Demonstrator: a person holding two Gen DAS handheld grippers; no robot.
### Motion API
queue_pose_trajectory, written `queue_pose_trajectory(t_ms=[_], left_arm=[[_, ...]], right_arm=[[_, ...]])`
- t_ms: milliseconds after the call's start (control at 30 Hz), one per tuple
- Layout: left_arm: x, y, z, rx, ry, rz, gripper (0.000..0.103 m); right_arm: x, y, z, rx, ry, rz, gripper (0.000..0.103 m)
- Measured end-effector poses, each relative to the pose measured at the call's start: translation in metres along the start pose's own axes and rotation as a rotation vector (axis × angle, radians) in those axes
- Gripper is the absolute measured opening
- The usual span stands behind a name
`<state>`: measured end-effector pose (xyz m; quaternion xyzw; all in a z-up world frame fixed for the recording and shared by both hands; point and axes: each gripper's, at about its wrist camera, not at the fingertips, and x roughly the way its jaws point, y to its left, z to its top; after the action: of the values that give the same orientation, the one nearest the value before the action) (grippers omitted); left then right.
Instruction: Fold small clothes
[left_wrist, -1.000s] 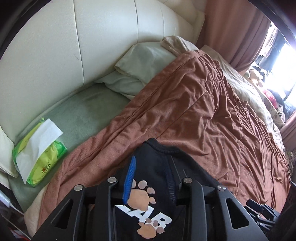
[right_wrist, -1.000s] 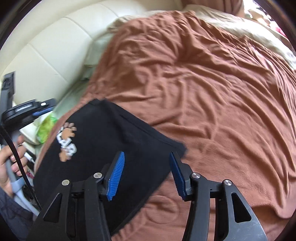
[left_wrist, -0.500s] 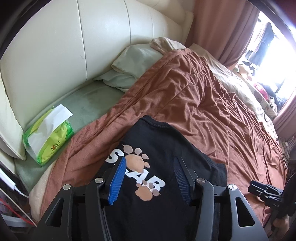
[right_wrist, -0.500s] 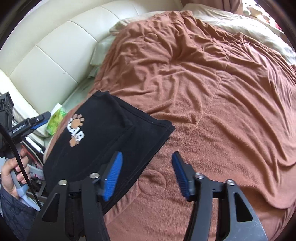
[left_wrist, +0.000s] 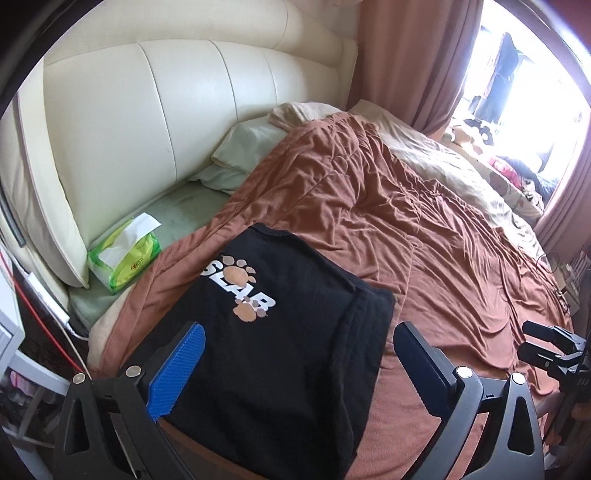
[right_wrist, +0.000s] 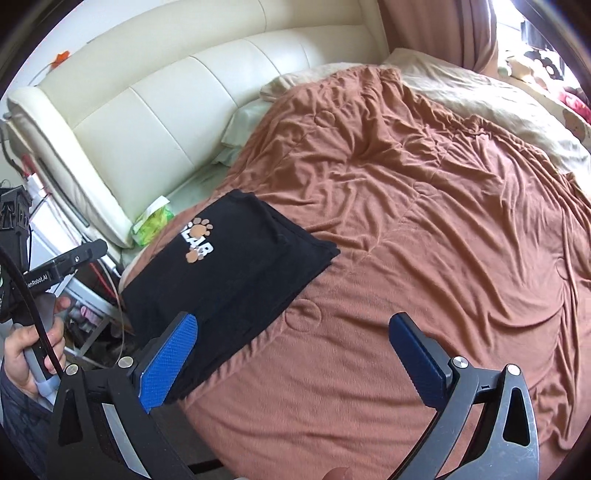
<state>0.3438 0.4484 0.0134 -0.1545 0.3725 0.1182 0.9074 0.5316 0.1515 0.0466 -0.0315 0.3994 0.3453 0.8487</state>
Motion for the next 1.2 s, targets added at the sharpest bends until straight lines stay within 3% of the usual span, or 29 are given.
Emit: queue_pose_trajectory(t_ms=[500,1200], left_arm=[[-0.106,-0.081,-0.064,0.038,-0.082,-0.002,0.103],[-0.186,-0.144,-0.153,0.13,-0.166,-0.08,0.103]], right_arm=[[-0.135,-0.027,-0.047,-0.003,-0.068,0.029,0.103],[-0.273,-0.031,-0.16,0.011,-0.187,-0.062,0.103]])
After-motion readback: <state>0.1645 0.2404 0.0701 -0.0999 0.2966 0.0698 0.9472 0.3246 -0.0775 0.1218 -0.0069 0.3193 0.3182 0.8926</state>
